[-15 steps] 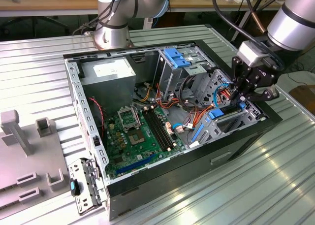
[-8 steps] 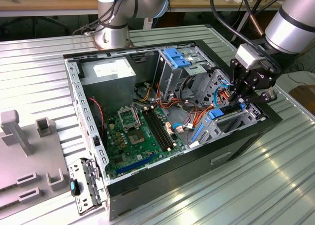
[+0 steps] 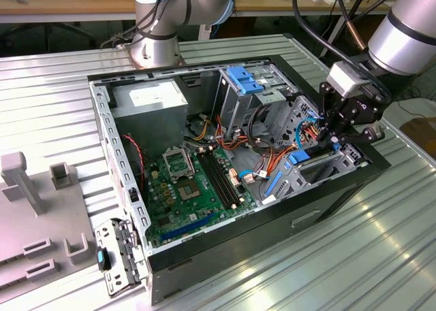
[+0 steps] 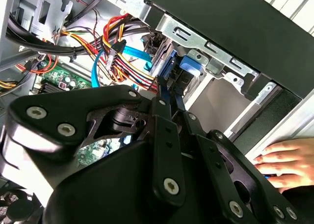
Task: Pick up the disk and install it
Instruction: 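Insert the first disk wire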
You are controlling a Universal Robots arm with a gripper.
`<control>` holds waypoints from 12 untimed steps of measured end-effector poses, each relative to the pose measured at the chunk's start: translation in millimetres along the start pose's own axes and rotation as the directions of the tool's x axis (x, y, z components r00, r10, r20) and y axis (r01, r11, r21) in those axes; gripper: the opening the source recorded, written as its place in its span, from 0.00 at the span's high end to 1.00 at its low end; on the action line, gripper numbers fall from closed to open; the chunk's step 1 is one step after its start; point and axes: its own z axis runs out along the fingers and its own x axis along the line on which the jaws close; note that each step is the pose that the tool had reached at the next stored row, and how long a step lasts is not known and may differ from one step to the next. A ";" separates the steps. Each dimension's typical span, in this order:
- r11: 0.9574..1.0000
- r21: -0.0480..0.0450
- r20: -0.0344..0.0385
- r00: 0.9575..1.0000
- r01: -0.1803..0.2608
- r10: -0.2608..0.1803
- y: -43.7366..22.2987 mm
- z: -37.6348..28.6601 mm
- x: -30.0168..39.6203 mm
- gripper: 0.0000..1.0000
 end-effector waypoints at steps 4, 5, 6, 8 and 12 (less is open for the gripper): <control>1.000 0.000 -0.001 1.000 0.000 0.000 0.0 0.8 0.6 0.82; 1.000 0.000 -0.002 1.000 -0.002 0.002 0.0 0.7 0.7 0.82; 1.000 0.000 -0.003 1.000 -0.004 0.004 0.0 0.6 0.8 0.82; 1.000 0.000 -0.003 1.000 -0.007 0.007 -0.1 0.9 0.7 0.82; 1.000 0.000 -0.004 1.000 -0.009 0.009 -0.3 2.3 0.8 0.82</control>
